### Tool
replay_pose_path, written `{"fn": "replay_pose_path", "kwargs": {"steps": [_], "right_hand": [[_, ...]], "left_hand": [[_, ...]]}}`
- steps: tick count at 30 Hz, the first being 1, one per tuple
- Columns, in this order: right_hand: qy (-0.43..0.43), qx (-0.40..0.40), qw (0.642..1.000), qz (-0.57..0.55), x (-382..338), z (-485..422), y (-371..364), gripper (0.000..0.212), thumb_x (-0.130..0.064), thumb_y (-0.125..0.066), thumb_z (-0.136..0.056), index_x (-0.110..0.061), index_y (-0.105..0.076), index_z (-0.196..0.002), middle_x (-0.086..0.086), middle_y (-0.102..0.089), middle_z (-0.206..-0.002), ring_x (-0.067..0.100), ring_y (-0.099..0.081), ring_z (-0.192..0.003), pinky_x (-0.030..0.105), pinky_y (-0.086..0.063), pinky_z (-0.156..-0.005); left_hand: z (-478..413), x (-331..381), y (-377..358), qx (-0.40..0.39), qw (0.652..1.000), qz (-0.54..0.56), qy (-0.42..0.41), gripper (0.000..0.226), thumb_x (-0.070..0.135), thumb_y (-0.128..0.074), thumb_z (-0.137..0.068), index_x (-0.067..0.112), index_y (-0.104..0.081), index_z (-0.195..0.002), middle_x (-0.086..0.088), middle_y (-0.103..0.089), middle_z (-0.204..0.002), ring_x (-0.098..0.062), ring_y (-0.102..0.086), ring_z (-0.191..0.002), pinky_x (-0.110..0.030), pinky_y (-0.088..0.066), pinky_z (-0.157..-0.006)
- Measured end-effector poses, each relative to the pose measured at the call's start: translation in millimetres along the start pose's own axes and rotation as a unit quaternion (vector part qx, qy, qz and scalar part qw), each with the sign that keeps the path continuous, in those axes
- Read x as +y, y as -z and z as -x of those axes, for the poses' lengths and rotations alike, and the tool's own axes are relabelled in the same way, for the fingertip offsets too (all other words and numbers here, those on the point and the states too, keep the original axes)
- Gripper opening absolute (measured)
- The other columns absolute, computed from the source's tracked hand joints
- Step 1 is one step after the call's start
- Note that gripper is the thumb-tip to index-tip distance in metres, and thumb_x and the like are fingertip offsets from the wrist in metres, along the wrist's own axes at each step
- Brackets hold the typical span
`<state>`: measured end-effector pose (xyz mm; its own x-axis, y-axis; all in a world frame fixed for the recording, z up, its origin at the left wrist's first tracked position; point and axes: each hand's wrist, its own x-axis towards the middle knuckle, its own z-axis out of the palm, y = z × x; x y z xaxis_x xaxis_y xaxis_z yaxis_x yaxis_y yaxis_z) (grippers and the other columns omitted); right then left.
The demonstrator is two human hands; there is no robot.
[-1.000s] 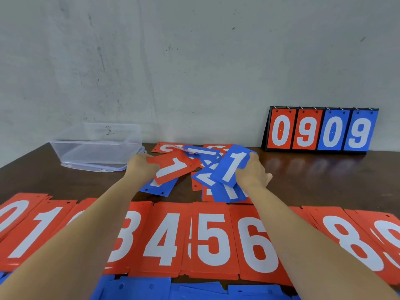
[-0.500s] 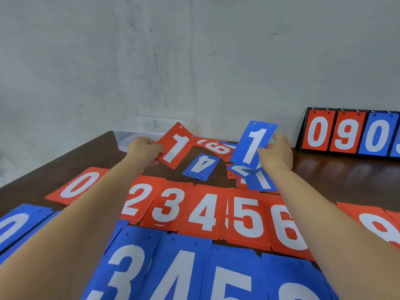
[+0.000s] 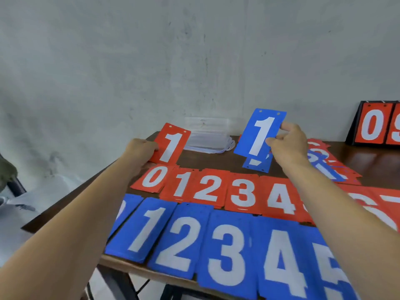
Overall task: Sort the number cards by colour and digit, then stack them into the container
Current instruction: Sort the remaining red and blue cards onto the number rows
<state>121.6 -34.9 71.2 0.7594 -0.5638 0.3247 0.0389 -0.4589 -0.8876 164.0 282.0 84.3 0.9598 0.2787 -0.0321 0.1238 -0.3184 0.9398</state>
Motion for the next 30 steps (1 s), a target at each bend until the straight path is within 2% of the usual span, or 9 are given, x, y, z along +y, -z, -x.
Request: {"fn": "replay_pose_path", "kwargs": {"steps": [3,5,8,11,14,18,21,24,30], "right_hand": [[-0.016,-0.003,1.000,-0.026,-10,34,-19,0.048,-0.024,-0.059,-0.065,-0.020,-0.062,-0.113,-0.005,-0.072,-0.091,0.021,-0.069,-0.089,0.047,-0.057,-0.079],[-0.027,-0.011,0.999,-0.042,-20,59,-25,0.040,-0.013,-0.065,-0.073,-0.017,-0.062,-0.112,-0.003,-0.071,-0.091,0.020,-0.069,-0.089,0.047,-0.056,-0.081],[-0.042,-0.036,0.997,-0.059,-34,96,-29,0.034,-0.001,-0.064,-0.083,-0.013,-0.058,-0.114,0.004,-0.070,-0.092,0.016,-0.068,-0.086,0.034,-0.054,-0.071],[-0.061,-0.062,0.993,-0.075,-48,132,-34,0.038,-0.001,-0.064,-0.086,-0.018,-0.053,-0.119,0.006,-0.068,-0.089,0.011,-0.063,-0.078,0.023,-0.044,-0.059],[-0.066,-0.084,0.992,-0.069,-56,162,-40,0.035,-0.002,-0.063,-0.088,-0.020,-0.051,-0.115,0.000,-0.068,-0.087,0.009,-0.064,-0.080,0.023,-0.046,-0.062],[-0.074,-0.084,0.993,-0.047,-63,185,-45,0.034,-0.004,-0.063,-0.089,-0.026,-0.047,-0.111,-0.004,-0.067,-0.082,0.005,-0.065,-0.078,0.019,-0.046,-0.057],[-0.077,-0.090,0.993,-0.018,-68,193,-49,0.037,-0.006,-0.064,-0.089,-0.026,-0.046,-0.116,0.002,-0.068,-0.085,0.004,-0.062,-0.070,0.019,-0.047,-0.057],[-0.077,-0.099,0.992,-0.009,-71,199,-55,0.042,-0.007,-0.064,-0.090,-0.022,-0.048,-0.125,0.004,-0.068,-0.091,0.006,-0.064,-0.078,0.021,-0.047,-0.060],[-0.078,-0.101,0.992,-0.008,-67,215,-67,0.045,-0.008,-0.065,-0.090,-0.022,-0.048,-0.129,0.005,-0.068,-0.090,0.008,-0.065,-0.085,0.024,-0.050,-0.066]], "left_hand": [[-5,-15,18,-0.037,0.999,-0.006,0.017,0.012,0.015,-0.062,-0.089,0.004,-0.060,-0.086,-0.010,-0.064,-0.078,-0.023,-0.062,-0.065,-0.030,-0.054,-0.058],[-10,-27,24,-0.077,0.996,-0.031,0.014,0.016,0.015,-0.065,-0.086,-0.001,-0.064,-0.088,-0.013,-0.062,-0.075,-0.025,-0.056,-0.063,-0.027,-0.045,-0.052],[-15,-45,27,-0.152,0.987,-0.047,0.002,0.025,0.012,-0.065,-0.087,-0.008,-0.068,-0.101,-0.017,-0.057,-0.075,-0.022,-0.046,-0.056,-0.027,-0.035,-0.050],[-16,-53,30,-0.182,0.980,-0.077,-0.009,0.011,0.013,-0.064,-0.090,0.004,-0.065,-0.095,-0.012,-0.052,-0.069,-0.015,-0.039,-0.049,-0.023,-0.032,-0.048],[-22,-59,28,-0.195,0.977,-0.077,-0.033,0.016,0.016,-0.067,-0.090,0.001,-0.064,-0.093,-0.013,-0.063,-0.081,-0.015,-0.047,-0.056,-0.026,-0.043,-0.058],[-21,-66,18,-0.195,0.974,-0.079,-0.080,0.018,0.015,-0.072,-0.086,0.000,-0.070,-0.095,-0.007,-0.072,-0.095,-0.022,-0.068,-0.085,-0.038,-0.056,-0.087],[-19,-70,10,-0.182,0.962,-0.146,-0.140,0.018,0.016,-0.079,-0.080,0.001,-0.068,-0.082,-0.006,-0.066,-0.084,-0.019,-0.061,-0.075,-0.033,-0.055,-0.073],[-13,-75,8,-0.163,0.934,-0.251,-0.196,0.030,0.021,-0.078,-0.079,0.011,-0.054,-0.065,-0.005,-0.055,-0.071,-0.018,-0.049,-0.065,-0.025,-0.040,-0.056],[-11,-81,8,-0.118,0.903,-0.347,-0.225,0.047,0.032,-0.073,-0.081,0.015,-0.039,-0.053,0.000,-0.043,-0.052,-0.015,-0.042,-0.047,-0.024,-0.031,-0.043]]}}
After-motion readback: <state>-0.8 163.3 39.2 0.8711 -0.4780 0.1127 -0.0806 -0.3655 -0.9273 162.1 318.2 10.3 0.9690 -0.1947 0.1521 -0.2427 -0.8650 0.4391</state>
